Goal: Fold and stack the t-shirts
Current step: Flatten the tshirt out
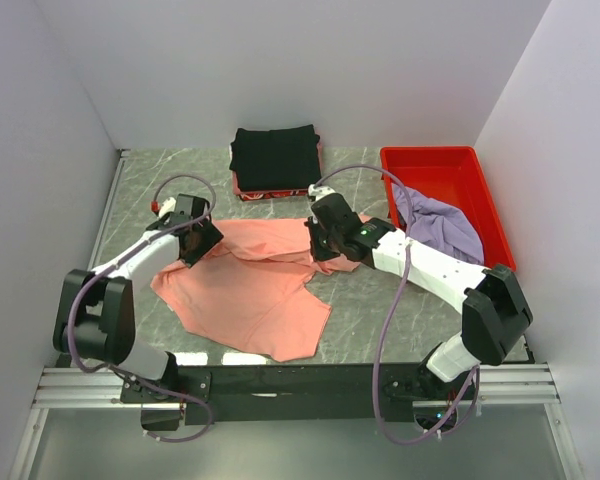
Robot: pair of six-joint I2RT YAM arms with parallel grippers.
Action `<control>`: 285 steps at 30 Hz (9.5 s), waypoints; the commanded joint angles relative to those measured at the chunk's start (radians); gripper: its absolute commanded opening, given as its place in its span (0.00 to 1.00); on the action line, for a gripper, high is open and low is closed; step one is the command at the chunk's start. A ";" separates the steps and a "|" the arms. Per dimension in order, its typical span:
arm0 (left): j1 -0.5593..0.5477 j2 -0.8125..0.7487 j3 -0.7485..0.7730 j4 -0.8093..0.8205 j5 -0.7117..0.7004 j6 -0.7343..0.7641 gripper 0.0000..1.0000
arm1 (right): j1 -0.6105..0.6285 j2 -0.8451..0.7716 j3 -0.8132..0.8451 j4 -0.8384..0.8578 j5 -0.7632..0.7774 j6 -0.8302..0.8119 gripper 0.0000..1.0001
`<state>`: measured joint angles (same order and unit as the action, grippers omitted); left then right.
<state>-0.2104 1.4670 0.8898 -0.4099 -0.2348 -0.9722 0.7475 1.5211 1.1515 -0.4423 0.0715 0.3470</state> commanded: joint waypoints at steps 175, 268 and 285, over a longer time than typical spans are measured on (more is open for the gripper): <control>0.272 0.070 -0.083 0.155 0.006 0.136 0.99 | -0.352 0.232 -0.026 0.063 -0.151 0.050 0.77; 0.381 0.366 0.173 0.229 0.252 0.233 0.99 | -0.430 0.336 -0.007 0.039 -0.213 0.012 0.78; 0.364 0.181 0.206 0.058 0.238 0.190 1.00 | -0.461 0.283 0.074 0.057 -0.219 0.007 0.79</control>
<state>0.1646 1.7798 1.1164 -0.2600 0.0284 -0.7536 0.2958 1.8877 1.2366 -0.3973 -0.1722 0.3710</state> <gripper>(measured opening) 0.995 0.784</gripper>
